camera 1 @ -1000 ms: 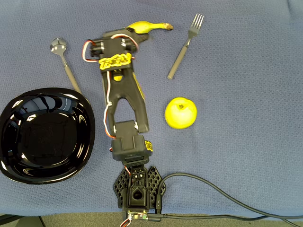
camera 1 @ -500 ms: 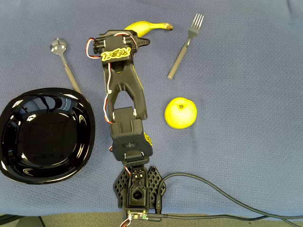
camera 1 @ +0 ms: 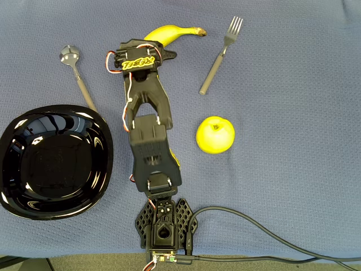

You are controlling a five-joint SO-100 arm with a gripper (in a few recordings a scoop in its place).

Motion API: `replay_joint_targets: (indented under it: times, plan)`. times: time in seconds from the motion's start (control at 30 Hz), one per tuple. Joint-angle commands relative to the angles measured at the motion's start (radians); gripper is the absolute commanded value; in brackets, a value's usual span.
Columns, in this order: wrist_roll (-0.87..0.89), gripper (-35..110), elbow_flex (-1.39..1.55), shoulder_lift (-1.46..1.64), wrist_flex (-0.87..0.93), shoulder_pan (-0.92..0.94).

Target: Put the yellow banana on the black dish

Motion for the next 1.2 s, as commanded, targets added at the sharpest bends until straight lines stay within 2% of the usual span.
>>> replay_joint_targets:
  times: [0.0, 0.5, 0.87, 1.17]
  plan:
    - [0.012, 42, -0.043, -0.012, -0.040, -0.020]
    - [0.002, 38, -0.048, -0.095, -0.166, 0.017]
    - [0.012, 35, -0.025, -0.118, -0.195, 0.012]
    - [-0.018, 35, -0.011, -0.098, -0.209, -0.061]
